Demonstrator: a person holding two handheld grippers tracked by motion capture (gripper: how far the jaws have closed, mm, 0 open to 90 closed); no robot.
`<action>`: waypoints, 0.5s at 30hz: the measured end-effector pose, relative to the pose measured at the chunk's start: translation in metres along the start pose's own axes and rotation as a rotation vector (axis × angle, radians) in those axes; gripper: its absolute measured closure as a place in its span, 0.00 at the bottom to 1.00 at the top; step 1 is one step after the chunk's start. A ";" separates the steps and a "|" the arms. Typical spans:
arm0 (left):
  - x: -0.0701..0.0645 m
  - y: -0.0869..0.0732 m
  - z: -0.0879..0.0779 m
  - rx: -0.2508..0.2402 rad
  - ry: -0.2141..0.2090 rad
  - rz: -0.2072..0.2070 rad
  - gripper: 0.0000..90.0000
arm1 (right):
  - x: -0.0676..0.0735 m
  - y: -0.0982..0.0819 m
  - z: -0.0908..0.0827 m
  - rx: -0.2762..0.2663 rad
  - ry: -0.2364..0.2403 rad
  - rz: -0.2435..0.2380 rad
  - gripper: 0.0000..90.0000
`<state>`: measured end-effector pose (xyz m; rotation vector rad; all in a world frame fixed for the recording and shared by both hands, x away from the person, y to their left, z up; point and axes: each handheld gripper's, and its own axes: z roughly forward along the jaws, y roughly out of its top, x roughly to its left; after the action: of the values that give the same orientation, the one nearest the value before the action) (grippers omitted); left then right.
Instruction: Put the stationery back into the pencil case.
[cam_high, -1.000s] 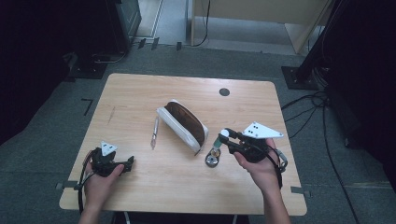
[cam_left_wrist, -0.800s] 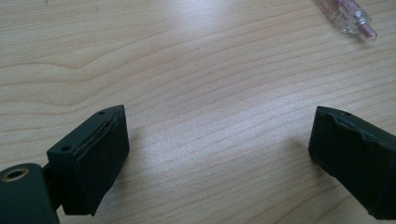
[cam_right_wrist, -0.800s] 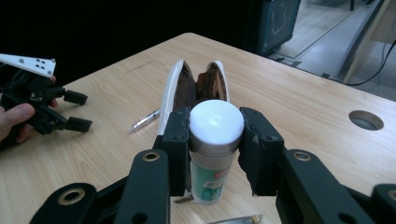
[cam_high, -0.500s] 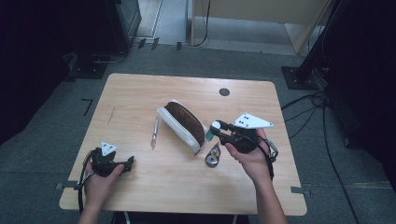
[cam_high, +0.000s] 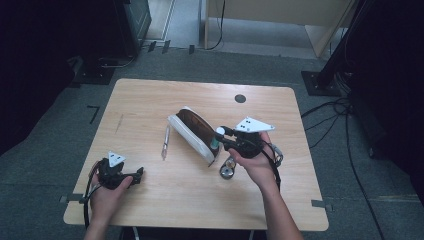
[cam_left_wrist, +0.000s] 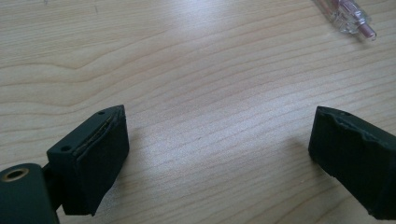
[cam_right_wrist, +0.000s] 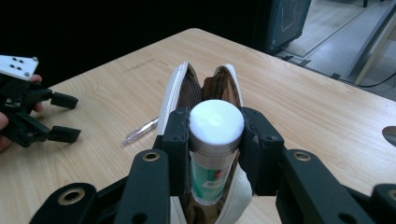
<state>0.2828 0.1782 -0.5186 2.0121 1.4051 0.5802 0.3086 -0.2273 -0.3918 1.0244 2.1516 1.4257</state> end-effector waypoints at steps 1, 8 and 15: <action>0.000 0.000 0.000 0.003 0.000 0.003 0.06 | 0.000 0.000 0.002 0.005 0.000 -0.002 0.73; 0.000 0.000 0.000 0.002 -0.002 0.003 0.06 | 0.002 -0.003 0.018 0.034 -0.010 -0.020 0.73; 0.000 0.000 0.000 0.001 -0.002 0.004 0.06 | 0.005 -0.011 0.033 0.076 -0.016 -0.041 0.73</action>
<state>0.2827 0.1782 -0.5186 2.0164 1.4002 0.5793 0.3229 -0.2049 -0.4154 1.0092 2.2176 1.3226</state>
